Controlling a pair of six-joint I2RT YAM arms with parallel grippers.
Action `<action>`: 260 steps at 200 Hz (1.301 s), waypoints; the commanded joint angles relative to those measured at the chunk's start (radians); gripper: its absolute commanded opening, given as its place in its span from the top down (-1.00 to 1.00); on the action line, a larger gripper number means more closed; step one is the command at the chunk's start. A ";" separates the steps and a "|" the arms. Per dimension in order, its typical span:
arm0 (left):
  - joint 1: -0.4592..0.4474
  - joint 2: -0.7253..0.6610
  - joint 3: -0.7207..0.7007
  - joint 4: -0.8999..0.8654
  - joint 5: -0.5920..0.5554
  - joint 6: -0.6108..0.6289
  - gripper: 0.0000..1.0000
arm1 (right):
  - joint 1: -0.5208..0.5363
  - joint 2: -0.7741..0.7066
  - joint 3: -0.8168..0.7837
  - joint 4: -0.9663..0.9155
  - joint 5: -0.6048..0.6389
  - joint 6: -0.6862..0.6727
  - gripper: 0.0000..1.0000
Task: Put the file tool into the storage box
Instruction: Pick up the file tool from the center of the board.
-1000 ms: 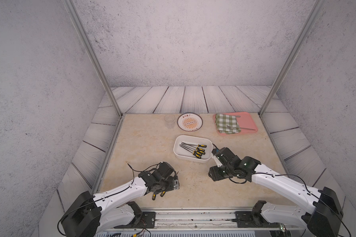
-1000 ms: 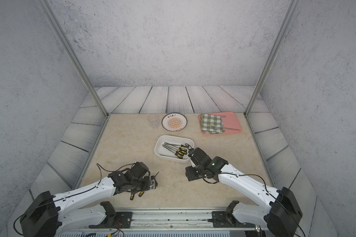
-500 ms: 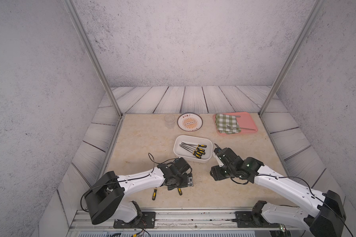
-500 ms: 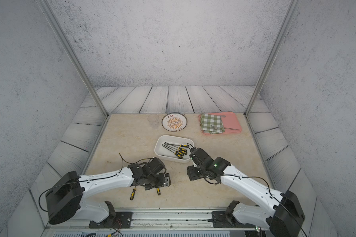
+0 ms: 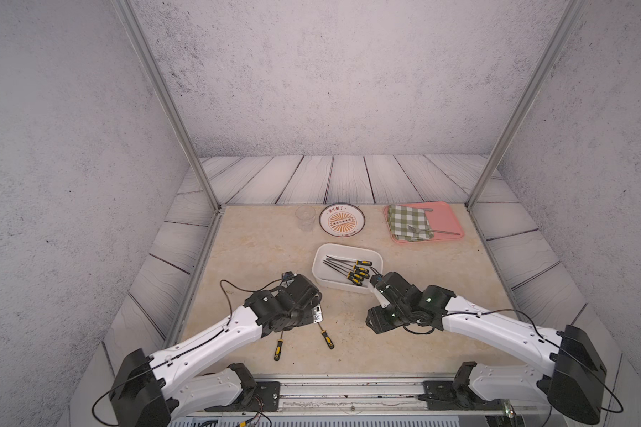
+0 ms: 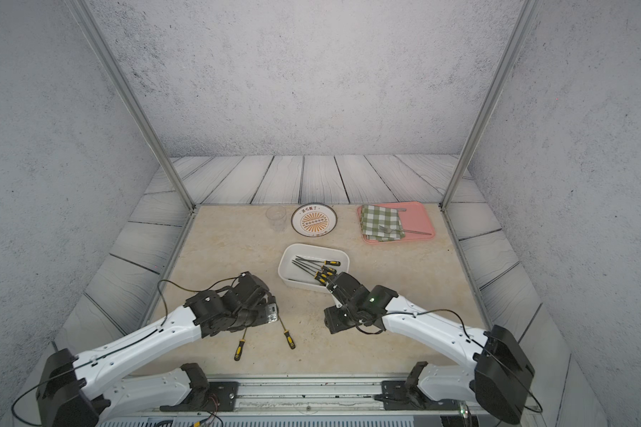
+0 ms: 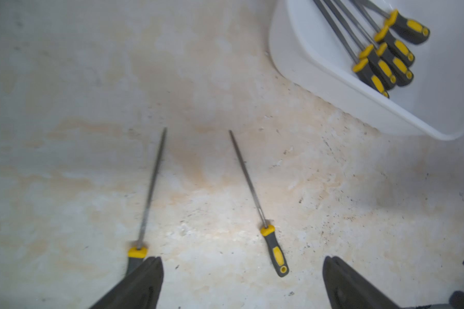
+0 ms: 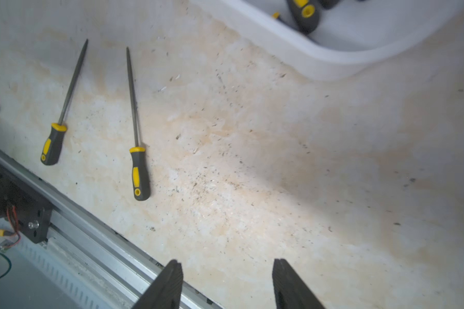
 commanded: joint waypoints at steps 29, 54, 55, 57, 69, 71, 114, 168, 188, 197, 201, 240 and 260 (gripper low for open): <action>0.209 -0.134 -0.103 -0.169 -0.019 -0.017 -0.97 | 0.144 0.210 0.145 0.070 -0.018 0.066 -0.19; 0.235 -0.121 -0.132 -0.149 0.009 -0.016 -0.97 | 0.192 0.328 0.234 0.040 -0.014 0.070 -0.19; 0.235 -0.120 -0.132 -0.149 0.010 -0.016 -0.97 | 0.194 0.332 0.238 0.039 -0.014 0.069 -0.19; 0.237 -0.120 -0.134 -0.147 0.010 -0.016 -0.97 | 0.195 0.342 0.245 0.035 -0.012 0.070 -0.19; 0.248 -0.114 -0.144 -0.134 0.010 -0.014 -0.97 | 0.214 0.388 0.281 0.015 -0.010 0.067 -0.19; 0.249 -0.113 -0.145 -0.132 0.009 -0.013 -0.97 | 0.216 0.396 0.285 0.012 -0.010 0.068 -0.19; 0.309 -0.162 -0.196 -0.097 0.039 -0.016 -0.97 | 0.249 0.521 0.367 -0.046 0.004 0.062 -0.20; 0.330 -0.182 -0.237 -0.079 0.081 -0.012 -0.97 | 0.262 0.634 0.452 -0.082 0.020 0.052 -0.19; 0.335 -0.175 -0.248 -0.058 0.084 0.012 -0.97 | 0.263 0.671 0.486 -0.104 0.031 0.048 -0.19; 0.341 -0.166 -0.248 -0.060 0.085 0.023 -0.97 | 0.265 0.684 0.501 -0.118 0.040 0.045 -0.18; 0.344 -0.161 -0.247 -0.062 0.087 0.028 -0.97 | 0.265 0.689 0.508 -0.123 0.046 0.042 -0.17; 0.348 -0.166 -0.250 -0.071 0.084 0.036 -0.97 | 0.265 0.730 0.540 -0.155 0.074 0.011 0.05; 0.351 -0.182 -0.264 -0.084 0.080 0.039 -0.97 | 0.265 0.722 0.547 -0.170 0.104 -0.003 0.27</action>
